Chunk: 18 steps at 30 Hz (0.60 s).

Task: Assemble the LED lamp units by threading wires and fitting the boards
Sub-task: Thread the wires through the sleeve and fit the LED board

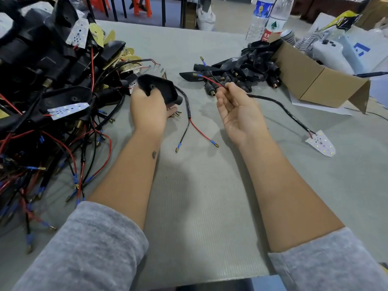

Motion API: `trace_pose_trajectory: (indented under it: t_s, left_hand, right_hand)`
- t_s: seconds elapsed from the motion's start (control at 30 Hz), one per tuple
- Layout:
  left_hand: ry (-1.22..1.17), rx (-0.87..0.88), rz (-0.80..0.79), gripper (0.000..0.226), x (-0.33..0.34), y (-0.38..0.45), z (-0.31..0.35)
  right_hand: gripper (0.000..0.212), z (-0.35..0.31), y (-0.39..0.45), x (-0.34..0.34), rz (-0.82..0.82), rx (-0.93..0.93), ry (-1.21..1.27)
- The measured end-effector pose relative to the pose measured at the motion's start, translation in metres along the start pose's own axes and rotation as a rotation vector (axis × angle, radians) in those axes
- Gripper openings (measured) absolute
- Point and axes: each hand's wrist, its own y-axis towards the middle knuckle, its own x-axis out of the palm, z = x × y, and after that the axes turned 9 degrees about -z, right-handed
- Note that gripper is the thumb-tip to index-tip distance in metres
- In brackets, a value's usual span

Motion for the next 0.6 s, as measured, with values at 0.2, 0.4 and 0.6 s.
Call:
trace_pose_trajectory:
  t_s: [0.2, 0.4, 0.6]
  left_hand:
    - [-0.012, -0.034, -0.003, 0.045, 0.002, -0.003, 0.005]
    - [-0.081, -0.091, -0.045, 0.041, 0.003, -0.009, 0.010]
    - [-0.019, -0.088, -0.088, 0.020, 0.007, -0.012, 0.008]
  right_hand:
    - [0.018, 0.001, -0.001, 0.003, -0.053, 0.050, -0.159]
    - [0.012, 0.005, -0.002, 0.005, -0.126, 0.068, -0.200]
    - [0.026, 0.003, -0.002, 0.004, -0.137, 0.037, -0.156]
